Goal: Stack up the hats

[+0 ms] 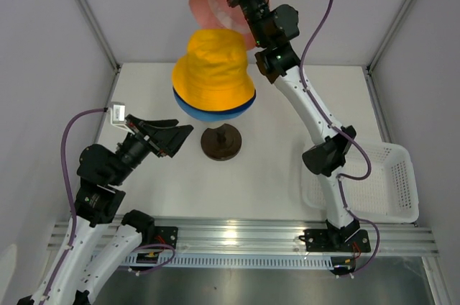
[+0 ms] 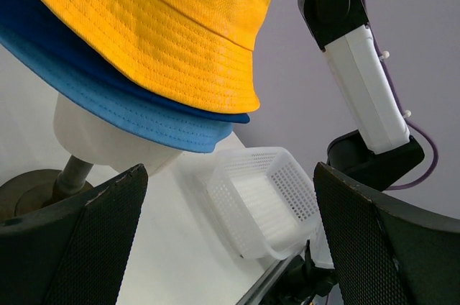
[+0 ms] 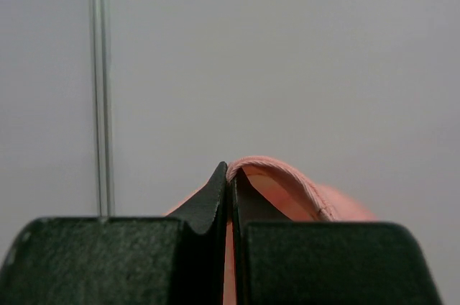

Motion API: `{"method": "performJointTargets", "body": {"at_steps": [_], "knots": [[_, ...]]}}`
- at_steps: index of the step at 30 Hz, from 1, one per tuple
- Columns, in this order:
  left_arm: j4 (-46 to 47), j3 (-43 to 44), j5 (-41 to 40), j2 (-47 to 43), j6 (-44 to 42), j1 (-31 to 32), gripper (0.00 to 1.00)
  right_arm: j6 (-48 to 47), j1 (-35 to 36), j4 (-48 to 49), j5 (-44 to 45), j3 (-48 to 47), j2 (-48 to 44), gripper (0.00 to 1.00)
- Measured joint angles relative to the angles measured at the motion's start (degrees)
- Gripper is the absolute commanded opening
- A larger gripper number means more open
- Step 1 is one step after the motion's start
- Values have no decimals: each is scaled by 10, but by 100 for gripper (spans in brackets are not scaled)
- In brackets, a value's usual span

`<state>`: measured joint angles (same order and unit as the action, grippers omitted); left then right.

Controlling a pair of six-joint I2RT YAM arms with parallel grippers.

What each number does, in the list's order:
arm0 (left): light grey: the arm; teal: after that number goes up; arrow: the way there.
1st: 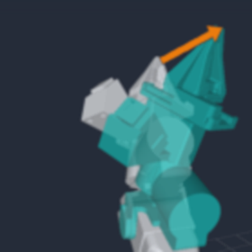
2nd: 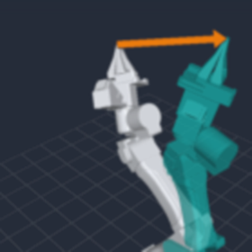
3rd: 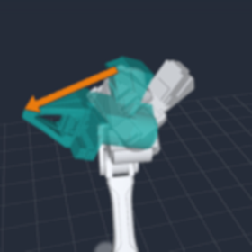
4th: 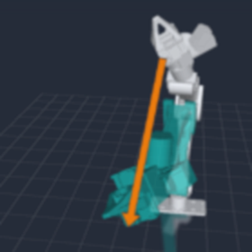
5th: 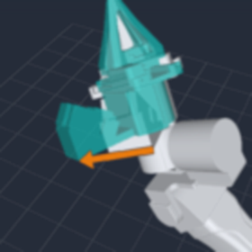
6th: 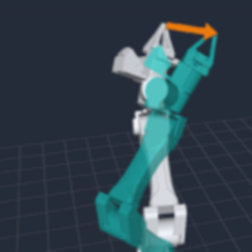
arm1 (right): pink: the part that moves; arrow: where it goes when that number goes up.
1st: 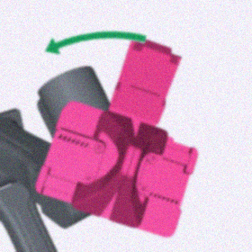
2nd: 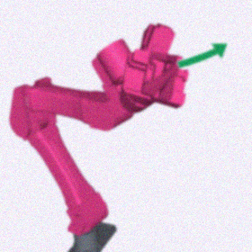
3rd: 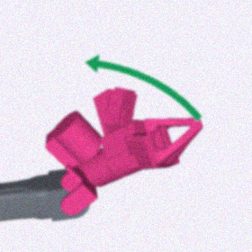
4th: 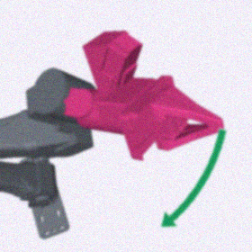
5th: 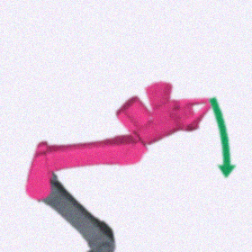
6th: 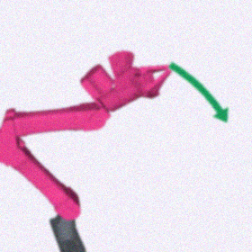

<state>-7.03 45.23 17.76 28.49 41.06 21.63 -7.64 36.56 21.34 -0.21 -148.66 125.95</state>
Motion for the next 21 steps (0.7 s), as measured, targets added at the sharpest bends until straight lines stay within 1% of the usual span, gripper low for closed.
{"method": "performJointTargets", "body": {"at_steps": [2,4,7,11,14,19,21], "knots": [[0,0,0,0,0,0,100,-1,0,-10,8,26,-11,0],[-2,0,-1,0,0,0,99,-4,10,-21,13,73,-35,0],[-2,0,-4,0,0,0,100,-10,50,-33,15,152,-82,0],[-3,0,-6,0,-1,0,100,-10,119,-52,11,182,-122,0],[-3,0,-9,-2,-1,0,99,-9,154,-58,10,202,-158,0],[-4,-2,-19,-9,-6,0,99,-5,177,-48,34,288,-242,0],[-4,-3,-26,-9,-7,0,100,7,181,-52,45,308,-263,0]]}}
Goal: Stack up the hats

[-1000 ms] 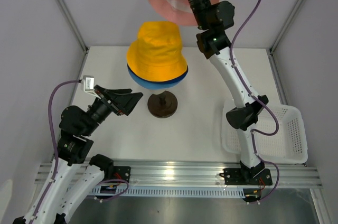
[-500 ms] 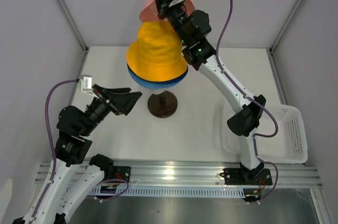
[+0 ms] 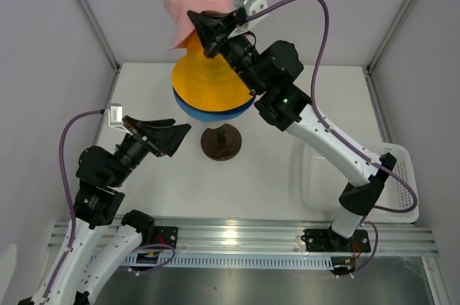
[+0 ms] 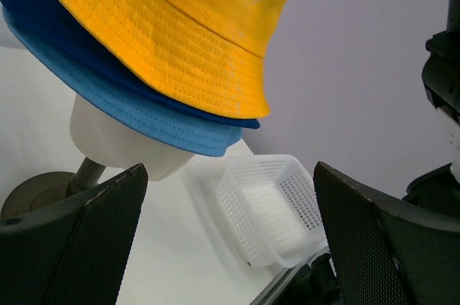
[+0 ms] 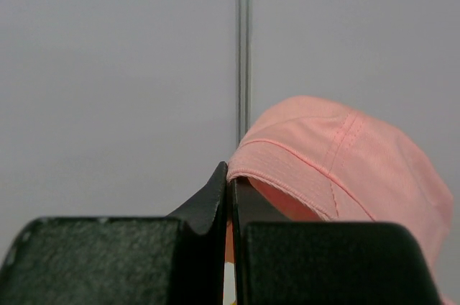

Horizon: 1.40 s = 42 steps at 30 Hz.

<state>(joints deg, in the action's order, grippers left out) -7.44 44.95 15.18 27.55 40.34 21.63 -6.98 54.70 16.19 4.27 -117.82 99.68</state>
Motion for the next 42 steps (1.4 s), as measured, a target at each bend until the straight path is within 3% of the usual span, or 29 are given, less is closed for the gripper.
{"method": "performJointTargets", "body": {"at_steps": [4,15,26,29,36,42], "knots": [[0,0,-5,1,-5,0,99,34,7,-13,19,56,-44,0],[1,0,-22,7,-19,0,99,172,11,-3,30,341,-205,0],[9,3,-59,7,-12,0,100,287,11,-14,111,433,-284,3],[11,3,-74,5,-7,0,99,339,11,-11,137,471,-298,11],[42,3,-120,5,25,0,100,426,11,-21,163,538,-309,44],[78,16,-137,29,62,0,100,440,11,-36,169,541,-321,58]]}}
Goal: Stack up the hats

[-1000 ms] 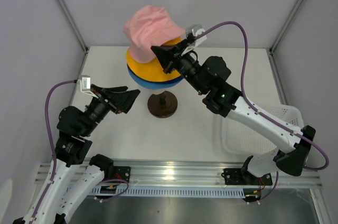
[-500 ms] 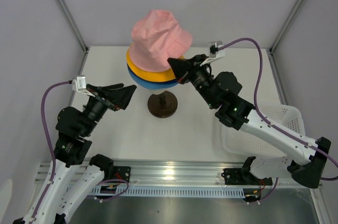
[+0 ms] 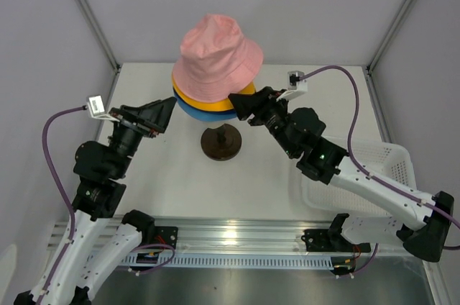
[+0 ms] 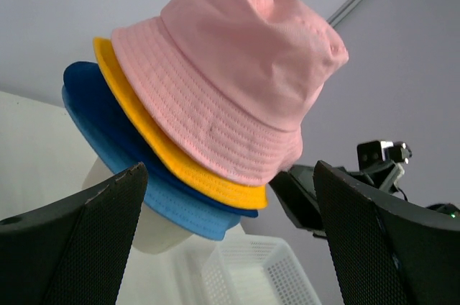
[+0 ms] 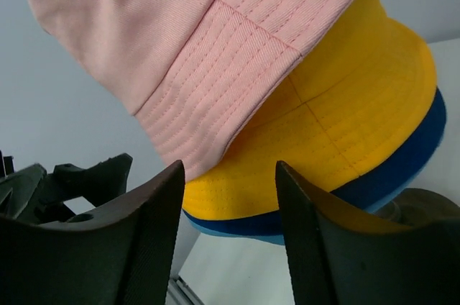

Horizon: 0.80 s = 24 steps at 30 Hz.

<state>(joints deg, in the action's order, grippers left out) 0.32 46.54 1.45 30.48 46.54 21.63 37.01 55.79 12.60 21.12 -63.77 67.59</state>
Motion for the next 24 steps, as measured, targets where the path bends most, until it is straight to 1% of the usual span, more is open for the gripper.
{"method": "performJointTargets", "body": {"at_steps": [2,3,4,5,7,8,10,12,14,15,17,19,24], "knots": [[9,13,-9,17,9,0,99,-3,-4,-21,3,0,-18,62],[9,21,-15,25,12,0,99,-5,-7,-34,3,0,-31,68],[10,28,-21,32,15,0,100,-5,-12,-45,3,0,-46,70],[11,35,-27,37,16,0,99,-5,-22,-55,2,0,-63,74],[12,45,-39,43,22,0,95,-1,-48,-71,0,0,-96,83],[12,51,-43,46,29,-3,94,2,-68,-77,-5,0,-113,89],[16,60,-44,54,50,-14,91,13,-113,-82,-17,0,-140,91],[24,64,-37,65,74,-32,87,28,-172,-85,-51,-4,-148,91],[36,66,-17,86,108,-55,84,51,-225,-84,-91,-13,-144,91],[43,66,-2,100,126,-66,79,64,-256,-81,-118,-17,-135,91],[56,66,26,127,157,-85,77,96,-301,-70,-168,-25,-114,91],[68,66,52,156,189,-100,76,129,-325,-58,-217,-32,-82,90],[80,66,90,200,237,-110,75,191,-338,-44,-307,-38,-11,87]]}}
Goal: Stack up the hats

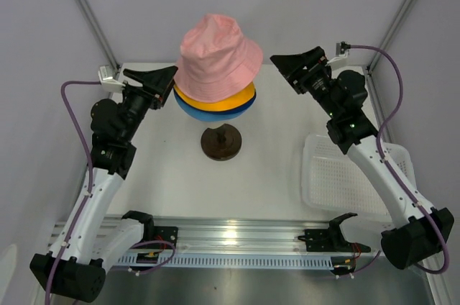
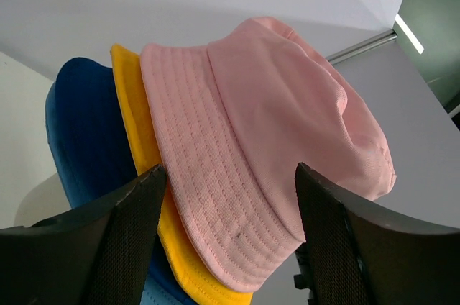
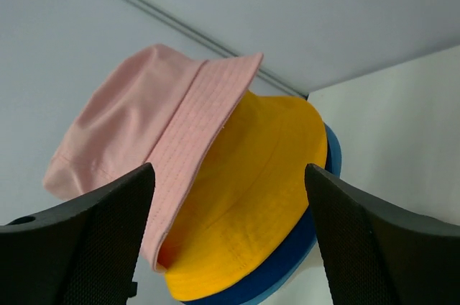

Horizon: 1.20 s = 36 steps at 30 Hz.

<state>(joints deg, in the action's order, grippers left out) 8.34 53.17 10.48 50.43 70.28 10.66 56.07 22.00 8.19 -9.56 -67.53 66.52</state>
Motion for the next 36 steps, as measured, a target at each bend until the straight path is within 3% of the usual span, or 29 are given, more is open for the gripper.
{"method": "performJointTargets", "body": {"at_steps": [7,16,23,24,25,28,29,30,36], "knots": [[11,1,15,8,18,-5,75,51,0,44,-60,-2,43,77],[14,2,17,10,17,-14,76,79,21,95,-64,-38,76,72],[15,2,16,8,17,-26,77,95,31,105,-75,-70,128,60],[15,2,16,7,17,-28,77,98,31,104,-75,-70,132,56],[15,2,16,7,17,-29,77,99,31,104,-75,-70,136,44],[18,2,17,5,17,-33,77,104,31,103,-75,-70,139,23],[19,2,18,6,17,-34,77,105,31,104,-75,-70,139,6],[19,2,19,6,18,-36,77,106,31,107,-75,-70,139,0],[31,-5,33,8,34,-54,76,111,32,117,-72,-62,138,0]]}}
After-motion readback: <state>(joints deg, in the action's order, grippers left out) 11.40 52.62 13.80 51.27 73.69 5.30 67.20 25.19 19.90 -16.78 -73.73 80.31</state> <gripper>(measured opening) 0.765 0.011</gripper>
